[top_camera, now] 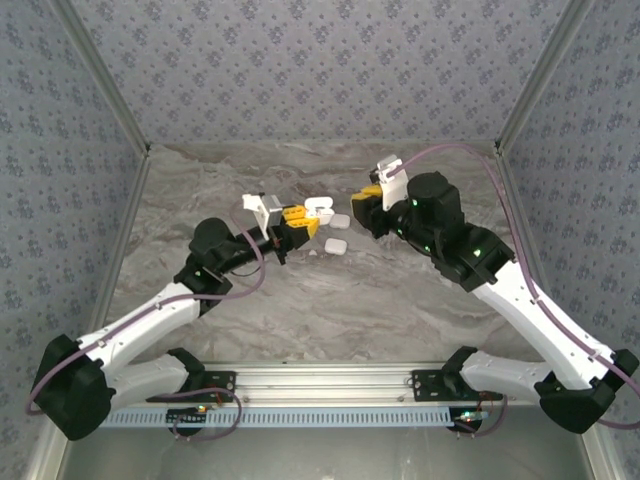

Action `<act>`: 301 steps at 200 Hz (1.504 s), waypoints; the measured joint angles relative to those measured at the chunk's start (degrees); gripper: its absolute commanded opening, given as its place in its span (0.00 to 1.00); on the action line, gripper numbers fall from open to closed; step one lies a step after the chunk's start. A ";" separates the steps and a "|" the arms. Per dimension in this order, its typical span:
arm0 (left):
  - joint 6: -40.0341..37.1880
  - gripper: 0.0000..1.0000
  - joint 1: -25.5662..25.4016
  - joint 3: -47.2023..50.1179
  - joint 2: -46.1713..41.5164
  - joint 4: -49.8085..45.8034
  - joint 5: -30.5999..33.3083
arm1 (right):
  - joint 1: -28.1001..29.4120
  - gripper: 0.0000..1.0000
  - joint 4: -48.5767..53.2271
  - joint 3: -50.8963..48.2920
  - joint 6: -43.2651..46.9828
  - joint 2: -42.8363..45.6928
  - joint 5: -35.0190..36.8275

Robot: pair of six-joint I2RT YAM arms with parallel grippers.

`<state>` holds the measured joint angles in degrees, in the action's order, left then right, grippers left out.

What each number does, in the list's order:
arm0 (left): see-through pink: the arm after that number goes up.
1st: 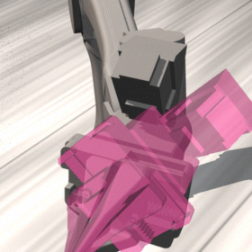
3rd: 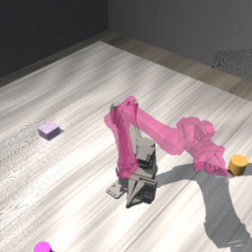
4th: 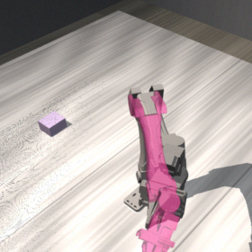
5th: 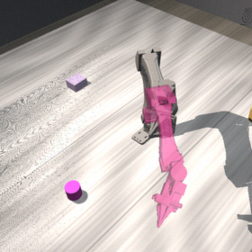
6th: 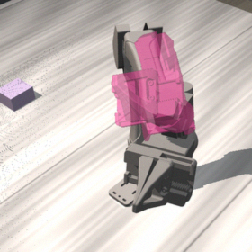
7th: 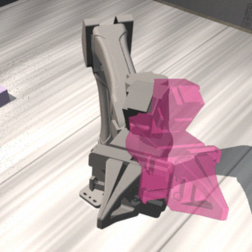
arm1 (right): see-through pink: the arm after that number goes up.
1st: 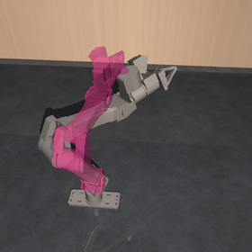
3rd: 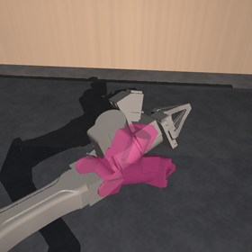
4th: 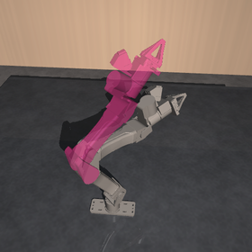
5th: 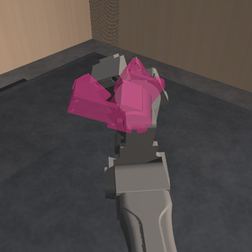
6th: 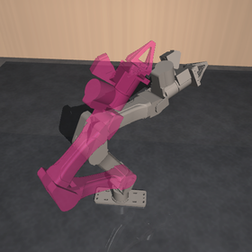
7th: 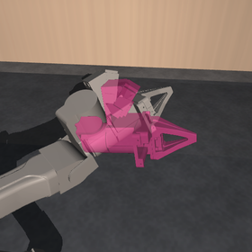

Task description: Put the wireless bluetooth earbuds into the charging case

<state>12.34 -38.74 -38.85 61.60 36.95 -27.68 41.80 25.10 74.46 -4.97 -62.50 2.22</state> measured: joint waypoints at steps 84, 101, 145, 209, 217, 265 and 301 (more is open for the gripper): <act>0.15 0.00 -0.66 -0.26 1.27 0.17 -1.05 | 3.58 0.28 -3.02 1.33 1.03 -3.19 -1.14; 0.28 0.00 -0.66 -0.48 1.42 0.22 -0.98 | 4.02 0.28 -3.13 1.31 1.03 -3.56 -1.07; 0.42 0.00 -0.66 -0.55 1.53 0.22 -0.79 | 4.39 0.28 -3.13 0.90 1.03 -5.29 -0.50; 0.42 0.00 -0.66 -0.55 1.55 0.20 0.09 | 4.85 0.28 -2.95 -0.35 1.03 -5.99 0.50; 0.42 0.00 -0.66 -0.55 1.57 0.20 0.26 | 4.85 0.28 -2.91 -0.37 1.01 -5.99 0.50; 0.42 0.00 -0.66 -0.55 1.57 0.17 0.50 | 4.96 0.32 -2.54 -0.39 0.07 -5.99 -0.59; 0.42 0.00 -0.66 -0.55 1.62 0.17 0.68 | 4.39 0.42 -2.16 -0.37 -1.70 -5.99 -3.17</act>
<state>12.75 -39.40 -39.40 63.22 37.12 -27.00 46.19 22.94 74.08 -6.68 -68.49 -0.95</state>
